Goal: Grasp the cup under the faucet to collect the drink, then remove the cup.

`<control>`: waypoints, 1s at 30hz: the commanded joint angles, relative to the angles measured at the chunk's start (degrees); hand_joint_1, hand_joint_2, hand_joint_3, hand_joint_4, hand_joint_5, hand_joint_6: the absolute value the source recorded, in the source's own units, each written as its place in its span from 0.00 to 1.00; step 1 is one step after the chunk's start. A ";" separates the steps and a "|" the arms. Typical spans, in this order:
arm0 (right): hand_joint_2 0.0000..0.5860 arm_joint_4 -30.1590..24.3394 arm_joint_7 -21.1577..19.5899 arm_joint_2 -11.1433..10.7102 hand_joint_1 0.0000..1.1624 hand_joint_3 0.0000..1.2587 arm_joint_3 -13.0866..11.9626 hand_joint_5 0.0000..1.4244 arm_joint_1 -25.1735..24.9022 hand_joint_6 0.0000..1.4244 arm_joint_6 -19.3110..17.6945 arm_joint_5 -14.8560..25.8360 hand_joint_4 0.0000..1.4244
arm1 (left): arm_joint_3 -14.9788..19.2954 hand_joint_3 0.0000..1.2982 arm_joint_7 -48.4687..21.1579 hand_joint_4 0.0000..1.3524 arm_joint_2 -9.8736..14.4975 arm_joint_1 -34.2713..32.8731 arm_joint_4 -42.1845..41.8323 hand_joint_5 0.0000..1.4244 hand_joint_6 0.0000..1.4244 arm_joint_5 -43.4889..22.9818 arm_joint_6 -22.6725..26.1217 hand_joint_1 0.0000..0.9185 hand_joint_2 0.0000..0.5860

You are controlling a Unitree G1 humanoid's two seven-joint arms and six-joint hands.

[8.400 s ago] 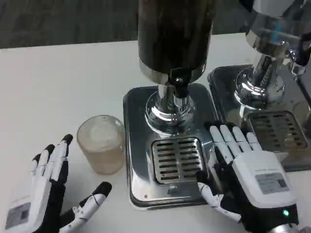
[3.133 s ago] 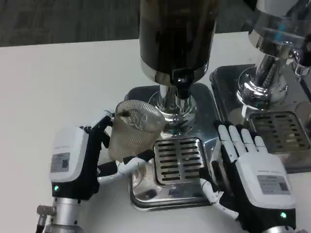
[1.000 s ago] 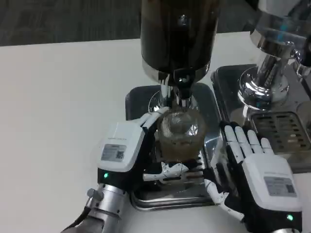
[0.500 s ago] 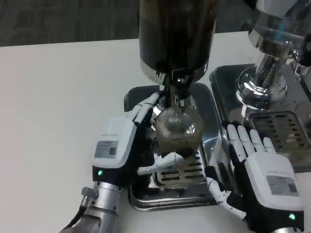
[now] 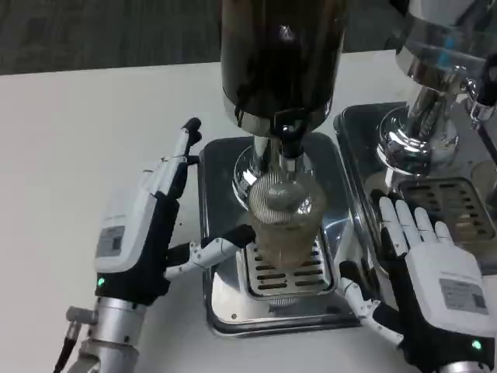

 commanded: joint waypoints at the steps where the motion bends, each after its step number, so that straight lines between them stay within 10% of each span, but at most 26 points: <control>1: 0.71 0.61 -0.22 0.71 0.24 0.00 -0.65 0.00 -0.02 0.00 -0.52 1.95 0.00 | 5.59 0.01 -7.34 0.00 2.73 6.13 -10.22 0.11 0.06 -5.99 -0.64 0.00 0.08; 15: 0.68 2.14 -0.44 1.04 0.23 0.00 -0.66 0.00 -0.93 0.00 -1.56 3.04 0.00 | 14.80 0.00 -39.71 0.00 6.77 10.72 -28.85 0.05 0.03 -30.04 -6.69 0.00 0.15; 30: 0.68 2.89 -1.47 1.72 0.23 0.00 -0.77 0.00 -0.99 0.00 -1.60 3.28 0.00 | 16.60 0.00 -68.49 0.00 0.49 4.90 -27.79 0.06 0.02 -47.27 -4.02 0.00 0.16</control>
